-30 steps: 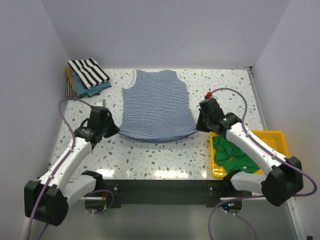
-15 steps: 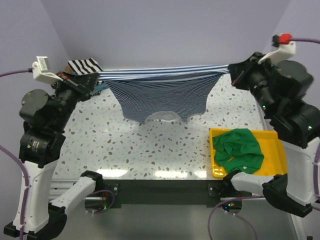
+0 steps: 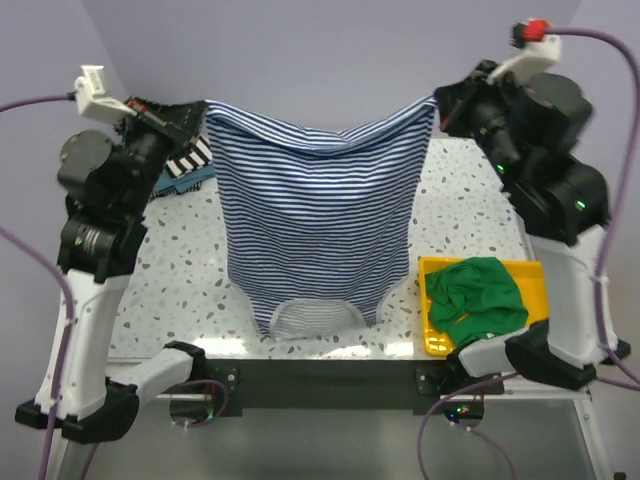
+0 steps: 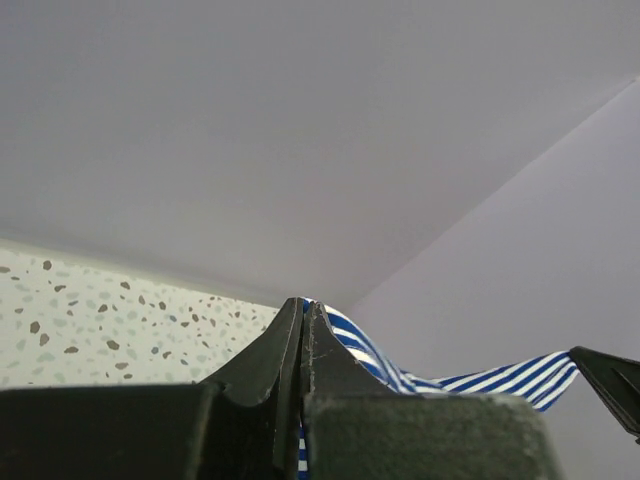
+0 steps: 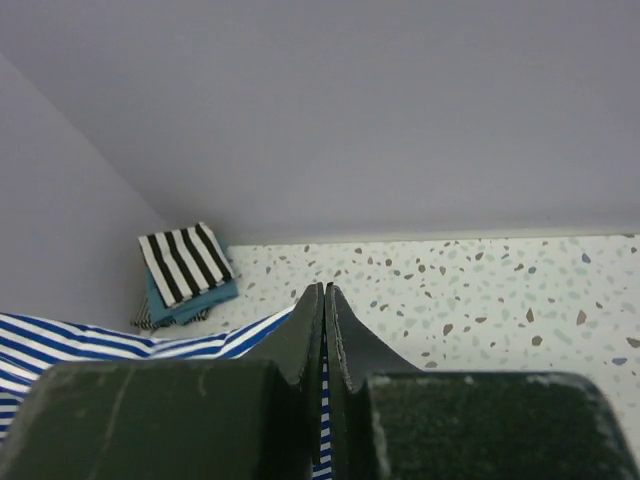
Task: Fold and stack the tank tops
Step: Flatten the tank top out
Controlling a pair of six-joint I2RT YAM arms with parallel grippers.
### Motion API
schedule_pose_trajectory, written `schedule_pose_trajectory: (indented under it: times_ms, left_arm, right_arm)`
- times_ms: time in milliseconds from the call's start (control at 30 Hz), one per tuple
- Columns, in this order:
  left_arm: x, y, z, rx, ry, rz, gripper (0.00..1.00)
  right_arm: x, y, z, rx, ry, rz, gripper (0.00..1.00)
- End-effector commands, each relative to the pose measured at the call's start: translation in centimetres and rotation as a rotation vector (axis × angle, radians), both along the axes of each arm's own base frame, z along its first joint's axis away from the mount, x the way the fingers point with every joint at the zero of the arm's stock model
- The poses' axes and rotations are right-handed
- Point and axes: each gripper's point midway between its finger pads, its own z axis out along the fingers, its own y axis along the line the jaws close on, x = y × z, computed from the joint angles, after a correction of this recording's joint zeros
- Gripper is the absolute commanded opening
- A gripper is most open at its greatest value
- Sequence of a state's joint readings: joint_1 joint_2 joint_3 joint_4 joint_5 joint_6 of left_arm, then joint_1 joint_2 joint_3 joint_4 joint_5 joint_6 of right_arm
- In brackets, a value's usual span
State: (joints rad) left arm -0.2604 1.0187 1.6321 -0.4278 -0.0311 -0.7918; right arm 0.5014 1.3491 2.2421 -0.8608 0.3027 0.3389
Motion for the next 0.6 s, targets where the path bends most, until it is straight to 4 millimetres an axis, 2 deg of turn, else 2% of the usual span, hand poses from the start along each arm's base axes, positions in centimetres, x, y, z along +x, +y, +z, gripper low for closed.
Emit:
schedule_pose_trajectory:
  times_ms: [0,33,67,100,133,167,200,233,267,300,333,367,400,467,533,567]
  left_arm:
    - [7.1,-1.2,-2.6,0.013,0.044,0.018,0.00]
    - [8.2,-1.7,-2.9,0.019,0.043,-0.001,0.00]
    - [10.7,-1.8,-3.0,0.021,0.033,-0.001,0.00]
    - [12.1,-1.8,-3.0,0.019,0.030,-0.006,0.00]
    - [13.1,-2.2,-2.6,0.016,0.009,-0.041,0.00]
    - [15.5,-2.0,-2.8,0.012,0.012,-0.044,0.00]
    - [16.4,-2.1,-2.3,0.011,-0.004,-0.060,0.00]
    - [17.1,-2.2,-1.6,0.016,-0.026,-0.088,0.00]
    - [18.4,-2.2,-0.3,0.016,-0.051,-0.093,0.00]
    - [18.8,-2.1,0.3,0.020,-0.061,-0.096,0.00]
    - [18.9,-2.2,1.0,0.025,-0.076,-0.119,0.00]
    - [19.0,-1.4,2.9,0.027,-0.119,-0.109,0.00]
    - [18.8,-1.0,3.7,0.031,-0.138,-0.106,0.00]
    - [18.1,0.3,5.4,0.047,-0.174,-0.092,0.00]
    - [17.7,1.5,5.3,0.056,-0.170,-0.076,0.00]
    - [17.4,1.8,4.2,0.050,-0.142,-0.075,0.00]
  right_arm:
    - [7.6,4.1,-4.2,-0.084,0.074,0.039,0.00]
    - [9.1,4.5,-4.8,-0.087,0.085,0.048,0.00]
    - [11.6,6.4,-6.0,-0.090,0.108,0.099,0.00]
    - [13.0,6.9,-6.1,-0.084,0.102,0.113,0.00]
    - [13.8,6.2,-4.1,-0.055,0.052,0.116,0.00]
    - [16.6,7.8,-6.5,-0.042,0.107,0.152,0.00]
    - [17.6,7.1,-6.0,-0.017,0.092,0.152,0.00]
    - [17.6,6.9,-3.5,0.020,0.027,0.165,0.00]
    - [17.9,7.2,-2.6,0.056,0.001,0.192,0.00]
    - [17.9,6.4,-1.5,0.075,-0.034,0.180,0.00]
    - [18.3,6.1,-1.9,0.081,-0.028,0.175,0.00]
    - [18.3,5.8,-0.3,0.111,-0.087,0.180,0.00]
    - [17.2,4.4,1.1,0.125,-0.120,0.163,0.00]
    - [17.0,3.6,1.1,0.141,-0.107,0.158,0.00]
    - [16.4,3.1,1.3,0.140,-0.099,0.159,0.00]
    - [16.2,3.0,0.7,0.136,-0.073,0.156,0.00]
